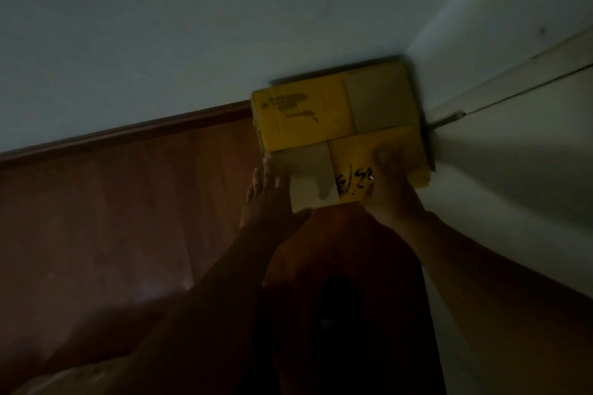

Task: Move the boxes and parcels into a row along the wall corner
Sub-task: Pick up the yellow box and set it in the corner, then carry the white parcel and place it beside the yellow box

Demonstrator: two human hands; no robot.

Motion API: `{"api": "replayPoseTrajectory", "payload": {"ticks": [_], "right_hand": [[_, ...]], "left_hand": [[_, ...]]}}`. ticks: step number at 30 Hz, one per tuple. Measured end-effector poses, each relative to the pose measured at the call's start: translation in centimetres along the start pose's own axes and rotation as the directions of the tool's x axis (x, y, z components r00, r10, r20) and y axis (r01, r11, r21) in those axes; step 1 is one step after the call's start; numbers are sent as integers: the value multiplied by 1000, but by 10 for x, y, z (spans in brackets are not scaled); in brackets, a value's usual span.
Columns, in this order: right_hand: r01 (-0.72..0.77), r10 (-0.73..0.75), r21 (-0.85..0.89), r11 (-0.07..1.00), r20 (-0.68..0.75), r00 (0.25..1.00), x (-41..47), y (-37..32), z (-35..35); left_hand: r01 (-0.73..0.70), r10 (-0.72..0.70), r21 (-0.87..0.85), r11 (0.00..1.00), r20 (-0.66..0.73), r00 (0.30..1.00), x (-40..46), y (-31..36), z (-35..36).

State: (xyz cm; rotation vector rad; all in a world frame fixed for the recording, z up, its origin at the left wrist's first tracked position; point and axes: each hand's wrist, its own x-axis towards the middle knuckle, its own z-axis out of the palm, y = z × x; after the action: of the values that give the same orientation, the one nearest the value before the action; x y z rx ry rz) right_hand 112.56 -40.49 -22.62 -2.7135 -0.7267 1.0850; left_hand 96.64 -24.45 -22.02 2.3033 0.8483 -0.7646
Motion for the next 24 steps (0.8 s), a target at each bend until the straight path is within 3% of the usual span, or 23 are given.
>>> {"api": "replayPoseTrajectory", "payload": {"ticks": [5,8,11,16,24], "right_hand": [[-9,33,277,961,-84,996,-24,-56,2],[-10,32,312,950,-67,997,-43,-95,19],[34,-31,269,962,-17,999,-68,-137,46],[205,-213,68,976,140,967,-112,-214,93],[431,-372,-74,899,389,843,-198,-338,185]], "left_hand": [[156,-169,-252,955,-31,985,-41,-24,-7],[219,-240,-282,934,-41,970,-77,-47,-25],[280,-300,-281,918,-31,953,-114,-82,-36],[387,-458,-469,794,-43,888,-184,-157,-27],[557,-743,-648,519,-21,669,-338,-290,40]]}}
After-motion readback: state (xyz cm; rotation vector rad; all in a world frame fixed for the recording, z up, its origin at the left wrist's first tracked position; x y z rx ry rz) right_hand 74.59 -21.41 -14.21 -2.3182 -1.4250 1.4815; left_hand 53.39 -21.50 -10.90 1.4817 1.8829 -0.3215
